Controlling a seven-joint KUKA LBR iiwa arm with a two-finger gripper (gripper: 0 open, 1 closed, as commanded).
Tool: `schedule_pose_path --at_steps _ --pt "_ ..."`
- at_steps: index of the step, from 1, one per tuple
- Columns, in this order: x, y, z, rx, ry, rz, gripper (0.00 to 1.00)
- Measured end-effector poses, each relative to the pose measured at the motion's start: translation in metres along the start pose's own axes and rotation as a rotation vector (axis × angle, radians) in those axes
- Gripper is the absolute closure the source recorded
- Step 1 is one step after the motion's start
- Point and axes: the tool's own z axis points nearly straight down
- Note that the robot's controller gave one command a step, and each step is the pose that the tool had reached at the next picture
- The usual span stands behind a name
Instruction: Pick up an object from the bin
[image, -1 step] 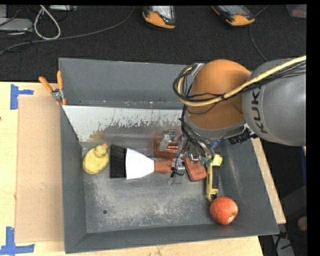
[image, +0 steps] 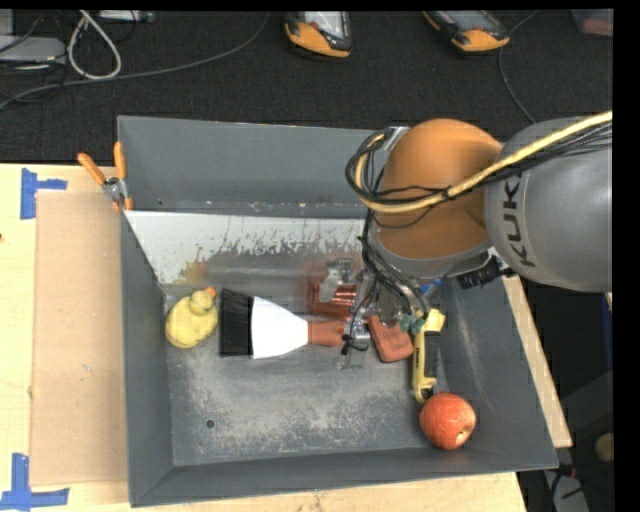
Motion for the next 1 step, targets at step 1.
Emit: schedule_pose_path --at_steps 1 --pt "0.0122 -0.0031 0.0635 -0.001 -0.004 0.03 0.0"
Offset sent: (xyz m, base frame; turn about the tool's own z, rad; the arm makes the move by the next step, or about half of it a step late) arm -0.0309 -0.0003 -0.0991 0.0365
